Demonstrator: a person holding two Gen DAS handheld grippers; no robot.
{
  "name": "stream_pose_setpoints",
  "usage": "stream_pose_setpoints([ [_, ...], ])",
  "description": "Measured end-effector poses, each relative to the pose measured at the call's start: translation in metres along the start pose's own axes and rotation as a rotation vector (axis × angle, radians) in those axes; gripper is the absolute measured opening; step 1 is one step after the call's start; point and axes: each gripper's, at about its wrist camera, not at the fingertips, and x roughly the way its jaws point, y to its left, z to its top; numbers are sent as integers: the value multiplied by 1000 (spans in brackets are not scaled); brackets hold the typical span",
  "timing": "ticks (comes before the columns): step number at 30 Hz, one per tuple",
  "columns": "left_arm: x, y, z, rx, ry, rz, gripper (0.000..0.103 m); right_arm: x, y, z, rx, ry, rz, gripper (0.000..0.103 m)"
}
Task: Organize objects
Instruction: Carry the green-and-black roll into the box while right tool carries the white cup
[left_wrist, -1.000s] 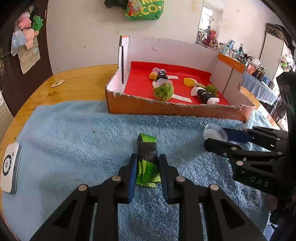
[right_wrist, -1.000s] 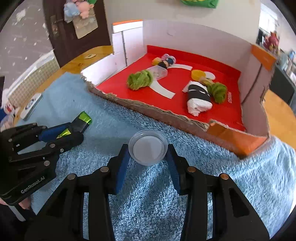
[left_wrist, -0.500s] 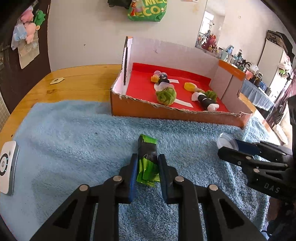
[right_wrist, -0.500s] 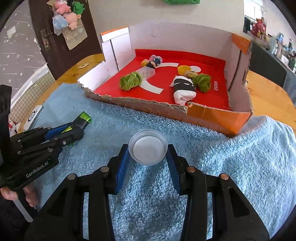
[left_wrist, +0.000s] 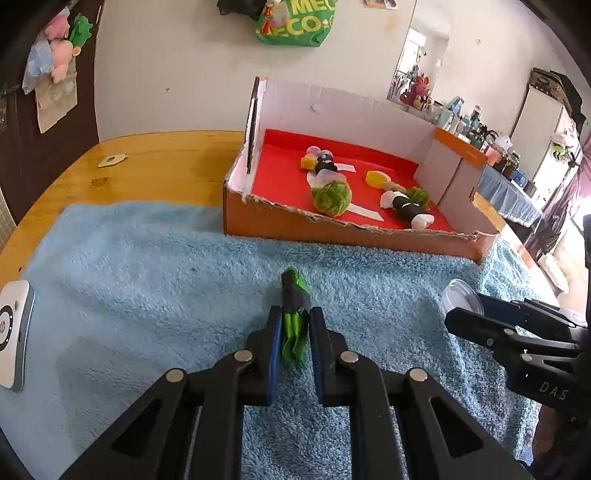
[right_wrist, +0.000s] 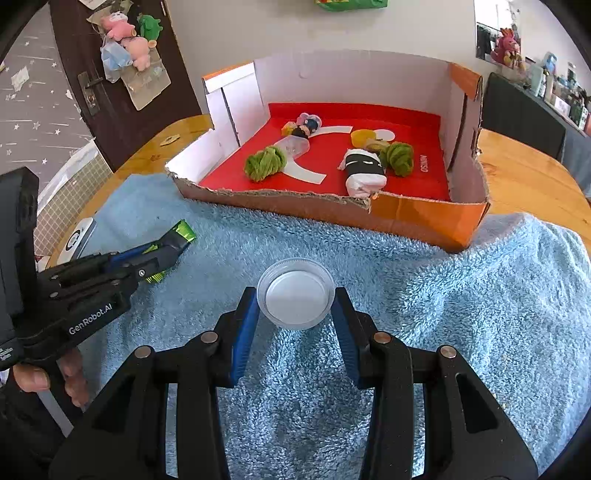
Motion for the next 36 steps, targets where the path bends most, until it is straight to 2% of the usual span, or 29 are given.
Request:
stream_pose_setpoints([
  [19, -24, -17, 5, 36, -48, -49, 13, -11, 8, 2, -10, -27, 24, 39],
  [28, -33, -27, 23, 51, -80, -91, 13, -20, 11, 11, -17, -50, 26, 39],
  [36, -31, -33, 49, 72, -105, -98, 13, -27, 10, 29, -22, -77, 19, 39],
])
